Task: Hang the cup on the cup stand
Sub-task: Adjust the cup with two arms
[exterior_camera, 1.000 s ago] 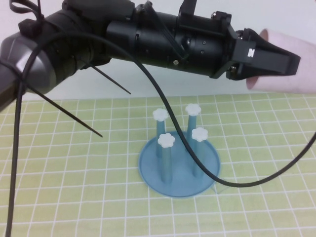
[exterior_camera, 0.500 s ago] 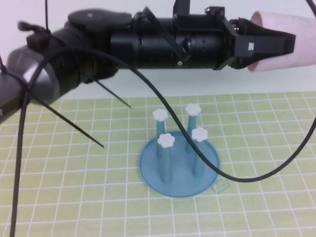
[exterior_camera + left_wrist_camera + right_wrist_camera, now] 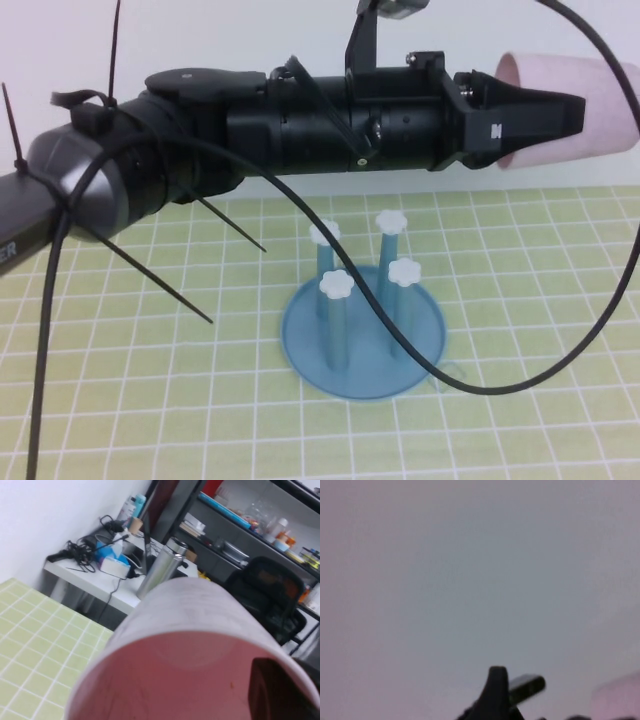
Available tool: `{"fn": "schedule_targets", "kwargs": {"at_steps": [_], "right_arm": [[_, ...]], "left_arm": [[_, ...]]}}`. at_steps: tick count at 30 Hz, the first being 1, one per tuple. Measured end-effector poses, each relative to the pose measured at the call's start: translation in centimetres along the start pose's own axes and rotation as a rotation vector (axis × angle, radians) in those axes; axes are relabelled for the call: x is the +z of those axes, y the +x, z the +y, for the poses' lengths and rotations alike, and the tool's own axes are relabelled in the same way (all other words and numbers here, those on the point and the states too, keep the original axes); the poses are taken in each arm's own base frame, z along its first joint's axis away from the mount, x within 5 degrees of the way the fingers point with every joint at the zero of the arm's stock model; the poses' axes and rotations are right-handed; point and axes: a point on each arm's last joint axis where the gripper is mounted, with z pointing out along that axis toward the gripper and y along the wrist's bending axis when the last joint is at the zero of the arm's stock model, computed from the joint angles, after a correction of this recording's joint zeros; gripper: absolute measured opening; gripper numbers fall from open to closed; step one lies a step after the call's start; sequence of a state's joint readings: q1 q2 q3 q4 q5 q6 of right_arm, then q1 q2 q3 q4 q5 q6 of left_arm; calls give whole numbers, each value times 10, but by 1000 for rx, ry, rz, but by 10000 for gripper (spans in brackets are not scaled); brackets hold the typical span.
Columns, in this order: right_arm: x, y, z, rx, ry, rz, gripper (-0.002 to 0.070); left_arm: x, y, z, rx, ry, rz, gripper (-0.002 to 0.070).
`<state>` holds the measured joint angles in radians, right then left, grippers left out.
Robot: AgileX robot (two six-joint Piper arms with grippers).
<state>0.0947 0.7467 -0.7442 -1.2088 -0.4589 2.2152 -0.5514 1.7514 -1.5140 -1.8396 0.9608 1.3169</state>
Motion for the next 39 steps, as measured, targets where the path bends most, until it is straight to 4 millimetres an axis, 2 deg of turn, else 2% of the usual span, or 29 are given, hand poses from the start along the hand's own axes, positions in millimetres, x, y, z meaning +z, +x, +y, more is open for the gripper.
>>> {"fn": "schedule_targets", "kwargs": {"at_steps": [3,8,12,17,25,30,39], "right_arm": [[-3,19,-27,128,80,70,693],[-18,47,-75,268,244,70,693],[-29,64,-97,319,264,62,693],[-38,73,-105,404,152,16,693],[-47,62,-108,518,41,-191,693],[-47,60,-109,610,34,-218,693],[-48,62,-113,644,82,-218,693]], "left_arm": [[9,5,-3,-4,-22,3,0],[34,21,-17,68,-51,26,0],[49,31,-28,80,-53,44,0],[59,39,-38,76,-44,59,0],[59,39,-37,-9,-52,56,0],[69,47,-46,4,-71,65,0],[91,68,-69,77,-95,97,0]]}}
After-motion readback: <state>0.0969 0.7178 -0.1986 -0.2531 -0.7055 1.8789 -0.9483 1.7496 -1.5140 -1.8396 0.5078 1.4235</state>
